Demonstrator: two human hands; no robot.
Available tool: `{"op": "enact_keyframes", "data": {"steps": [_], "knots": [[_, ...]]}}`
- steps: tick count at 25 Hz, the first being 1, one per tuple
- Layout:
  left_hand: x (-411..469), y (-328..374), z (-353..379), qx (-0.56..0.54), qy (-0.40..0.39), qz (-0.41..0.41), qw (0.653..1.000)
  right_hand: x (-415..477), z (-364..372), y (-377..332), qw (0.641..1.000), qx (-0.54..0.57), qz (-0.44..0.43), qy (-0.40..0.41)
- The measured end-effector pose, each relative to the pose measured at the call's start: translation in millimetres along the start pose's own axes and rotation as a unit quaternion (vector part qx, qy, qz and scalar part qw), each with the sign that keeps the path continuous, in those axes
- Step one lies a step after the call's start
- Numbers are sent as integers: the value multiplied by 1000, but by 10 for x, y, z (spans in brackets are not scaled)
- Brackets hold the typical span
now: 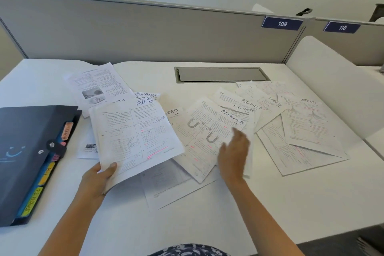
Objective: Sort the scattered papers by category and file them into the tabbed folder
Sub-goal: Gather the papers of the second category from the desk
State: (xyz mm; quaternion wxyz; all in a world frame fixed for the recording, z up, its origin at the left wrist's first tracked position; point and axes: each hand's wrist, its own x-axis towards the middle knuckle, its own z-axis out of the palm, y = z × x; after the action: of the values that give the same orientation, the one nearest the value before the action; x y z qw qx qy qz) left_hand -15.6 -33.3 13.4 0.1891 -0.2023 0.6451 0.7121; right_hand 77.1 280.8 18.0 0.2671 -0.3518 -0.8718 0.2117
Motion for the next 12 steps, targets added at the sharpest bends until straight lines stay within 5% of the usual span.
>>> {"op": "enact_keyframes", "data": {"steps": [4,12], "knots": [[35,52,-154,12,6,3,1000,-269,374,-7,981,-35,-89,-168],[49,107,-402,39,43,40,997,416,92,468,973,-188,104,-81]]}}
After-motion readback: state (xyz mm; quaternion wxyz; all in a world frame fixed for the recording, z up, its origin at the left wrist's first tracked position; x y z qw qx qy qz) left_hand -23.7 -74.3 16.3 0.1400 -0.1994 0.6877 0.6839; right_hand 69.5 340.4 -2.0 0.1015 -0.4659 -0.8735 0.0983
